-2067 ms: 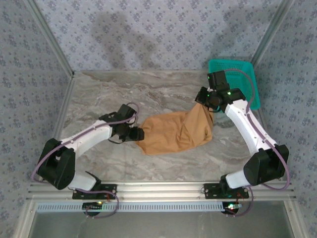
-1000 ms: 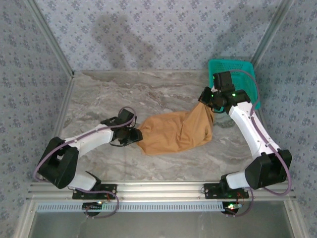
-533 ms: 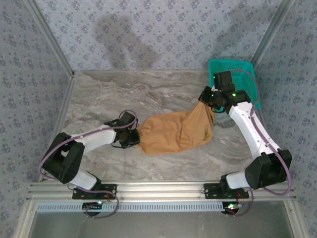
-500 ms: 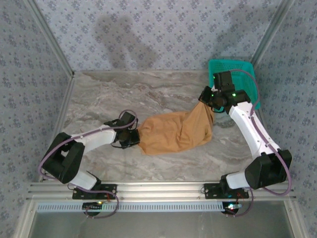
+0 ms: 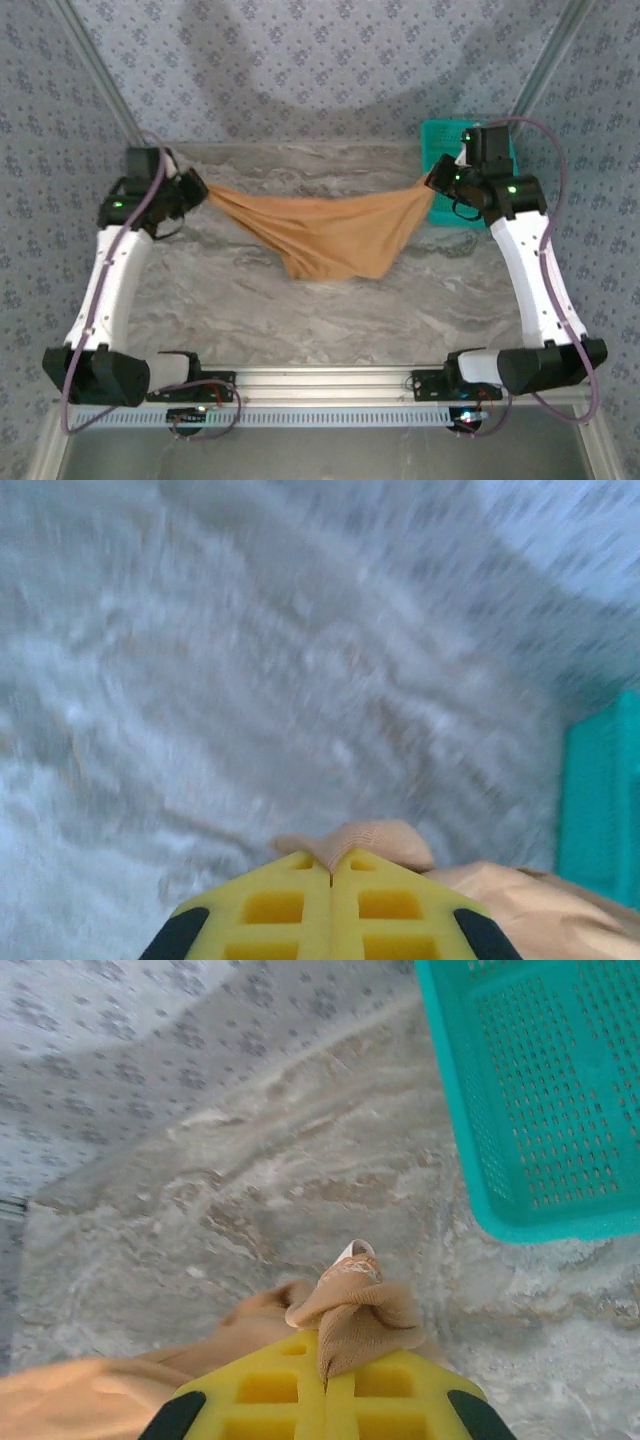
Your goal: Fold the inside-out t-shirt
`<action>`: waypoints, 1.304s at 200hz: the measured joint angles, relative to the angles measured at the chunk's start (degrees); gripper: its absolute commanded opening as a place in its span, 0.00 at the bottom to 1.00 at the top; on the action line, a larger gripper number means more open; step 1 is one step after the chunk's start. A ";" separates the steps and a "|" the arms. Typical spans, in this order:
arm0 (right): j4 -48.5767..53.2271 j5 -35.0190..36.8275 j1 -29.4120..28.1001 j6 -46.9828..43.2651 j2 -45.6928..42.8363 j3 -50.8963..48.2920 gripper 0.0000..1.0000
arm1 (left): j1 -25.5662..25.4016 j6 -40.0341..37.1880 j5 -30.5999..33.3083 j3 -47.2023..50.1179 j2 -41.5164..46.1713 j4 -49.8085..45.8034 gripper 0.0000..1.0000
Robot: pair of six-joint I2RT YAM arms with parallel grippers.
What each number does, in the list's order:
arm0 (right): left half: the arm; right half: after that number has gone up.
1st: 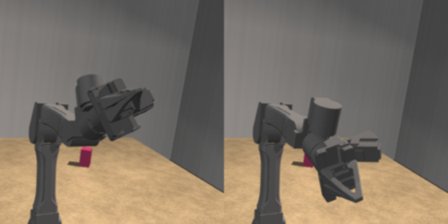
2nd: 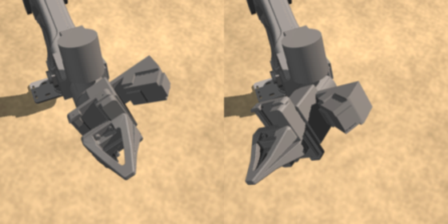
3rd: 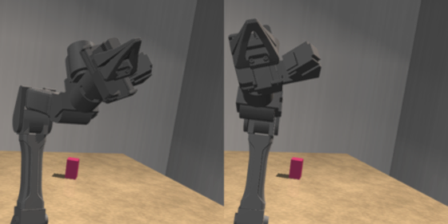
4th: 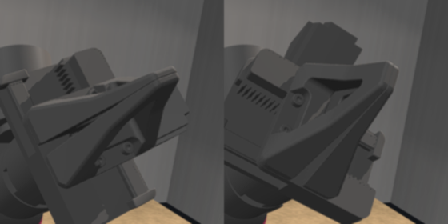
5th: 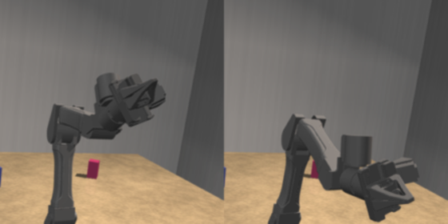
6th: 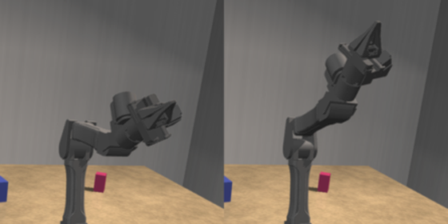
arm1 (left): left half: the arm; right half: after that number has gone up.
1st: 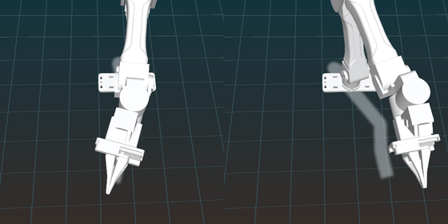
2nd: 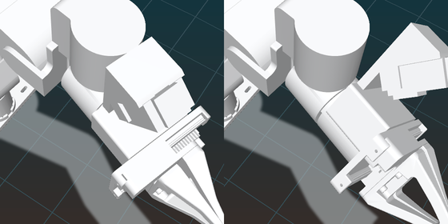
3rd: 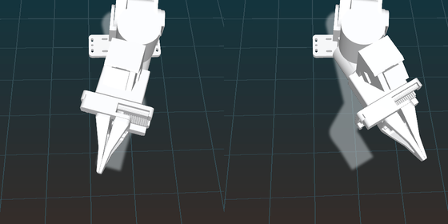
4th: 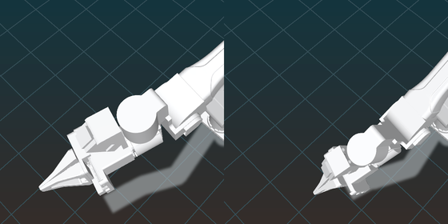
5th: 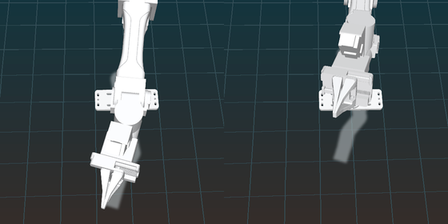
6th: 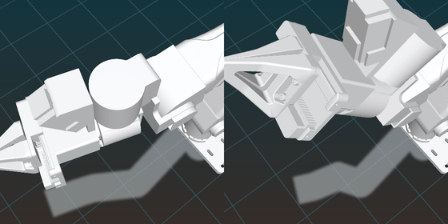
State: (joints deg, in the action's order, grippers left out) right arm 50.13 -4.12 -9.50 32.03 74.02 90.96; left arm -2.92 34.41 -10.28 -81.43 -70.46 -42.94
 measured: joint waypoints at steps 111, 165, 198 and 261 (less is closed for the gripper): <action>-0.44 -1.66 -7.17 4.72 -13.18 10.67 0.00 | 6.69 -4.46 -6.10 -37.48 -0.11 -8.28 0.00; -5.66 1.16 -7.17 6.82 -11.82 1.53 0.00 | 5.81 -5.09 -11.78 -25.07 -6.40 -0.76 0.00; -10.56 2.93 -7.15 8.76 2.89 -7.10 0.00 | 4.22 -6.21 -12.26 -22.88 -30.58 2.73 0.00; -10.40 1.33 -6.12 7.28 19.12 -9.35 0.57 | -1.14 -8.26 0.66 -15.26 -39.41 -0.81 0.54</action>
State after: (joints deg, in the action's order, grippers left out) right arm 39.72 -2.79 -15.62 39.31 93.14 81.60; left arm -4.05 26.15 -9.63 -96.68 -109.86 -43.75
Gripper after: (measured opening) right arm 0.547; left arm 0.527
